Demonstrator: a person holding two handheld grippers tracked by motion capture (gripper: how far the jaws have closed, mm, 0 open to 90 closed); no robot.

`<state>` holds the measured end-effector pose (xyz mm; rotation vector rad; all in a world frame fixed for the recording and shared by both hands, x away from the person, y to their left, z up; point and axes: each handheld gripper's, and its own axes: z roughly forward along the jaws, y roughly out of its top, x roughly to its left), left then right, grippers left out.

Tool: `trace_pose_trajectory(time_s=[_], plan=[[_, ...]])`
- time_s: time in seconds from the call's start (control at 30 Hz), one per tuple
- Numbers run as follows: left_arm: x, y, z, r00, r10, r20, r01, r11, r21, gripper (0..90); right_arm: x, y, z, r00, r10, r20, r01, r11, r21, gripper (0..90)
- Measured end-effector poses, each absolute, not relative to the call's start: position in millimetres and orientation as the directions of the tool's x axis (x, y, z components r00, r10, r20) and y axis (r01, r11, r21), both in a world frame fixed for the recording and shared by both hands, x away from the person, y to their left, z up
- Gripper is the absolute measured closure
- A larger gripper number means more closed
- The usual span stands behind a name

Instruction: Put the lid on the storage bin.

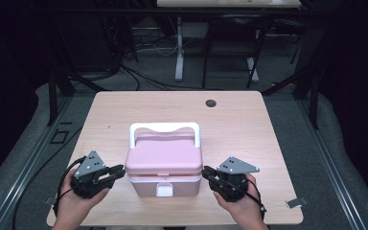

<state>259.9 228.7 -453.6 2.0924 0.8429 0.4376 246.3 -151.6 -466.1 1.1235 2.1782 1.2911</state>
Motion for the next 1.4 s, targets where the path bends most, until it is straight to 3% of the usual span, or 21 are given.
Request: trace_pose_trajectory(time_s=[1.4], plan=[[253.2,234.2,-458.0,0.714,0.700,-0.001,0.432,-0.439,0.788,78.4,240.1,-160.0,-466.6,-0.607,0.790,0.087,0.456,0.257,0.852,80.9]])
